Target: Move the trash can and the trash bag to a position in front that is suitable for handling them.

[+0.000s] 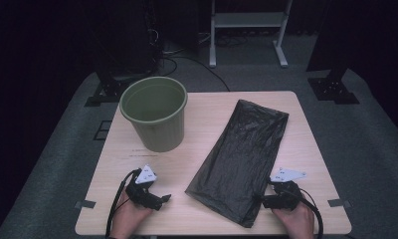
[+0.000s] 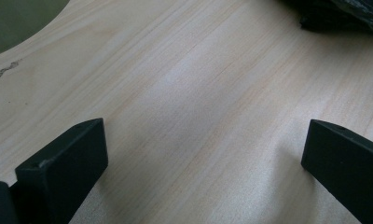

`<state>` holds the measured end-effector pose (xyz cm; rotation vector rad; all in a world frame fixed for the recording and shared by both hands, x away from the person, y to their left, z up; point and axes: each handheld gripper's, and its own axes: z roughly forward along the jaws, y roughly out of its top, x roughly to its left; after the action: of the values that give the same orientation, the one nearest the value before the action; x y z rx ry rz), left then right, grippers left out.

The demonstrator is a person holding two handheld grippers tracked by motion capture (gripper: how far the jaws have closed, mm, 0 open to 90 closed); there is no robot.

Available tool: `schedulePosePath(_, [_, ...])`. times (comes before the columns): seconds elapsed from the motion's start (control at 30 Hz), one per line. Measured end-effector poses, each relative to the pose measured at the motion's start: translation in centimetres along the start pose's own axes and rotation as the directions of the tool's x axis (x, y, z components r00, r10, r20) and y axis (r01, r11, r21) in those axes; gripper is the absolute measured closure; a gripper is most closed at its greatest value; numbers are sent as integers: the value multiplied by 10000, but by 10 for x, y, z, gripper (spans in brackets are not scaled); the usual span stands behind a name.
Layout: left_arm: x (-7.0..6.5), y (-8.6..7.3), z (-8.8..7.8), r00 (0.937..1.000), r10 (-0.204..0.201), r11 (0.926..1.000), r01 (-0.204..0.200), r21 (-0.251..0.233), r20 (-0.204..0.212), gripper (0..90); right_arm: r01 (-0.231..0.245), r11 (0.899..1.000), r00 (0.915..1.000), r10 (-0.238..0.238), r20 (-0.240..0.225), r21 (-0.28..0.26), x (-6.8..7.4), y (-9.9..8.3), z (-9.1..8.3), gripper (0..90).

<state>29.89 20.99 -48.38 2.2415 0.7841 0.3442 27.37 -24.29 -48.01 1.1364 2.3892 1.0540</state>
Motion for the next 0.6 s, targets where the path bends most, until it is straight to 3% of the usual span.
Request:
schedulePosePath(0.17, [0, 0, 0, 10000, 2, 10000, -2, 1, -1, 0, 39, 10000, 9992, -40, 401, 3, 0, -1, -1, 483])
schedulePosePath(0.33, [0, 0, 0, 10000, 0, 10000, 0, -1, 0, 0, 10, 10000, 9993, -8, 386, -48, -1, -2, -4, 677])
schedulePosePath(0.43, [0, 0, 0, 10000, 0, 10000, 0, 0, 0, 0, 13, 10000, 9998, -12, 184, -50, -4, -3, -5, 841])
schedulePosePath(0.6, [0, 0, 0, 10000, 1, 10000, -1, 2, 0, 0, -109, 9999, 9999, 109, -16, -25, -8, -4, -7, 896])
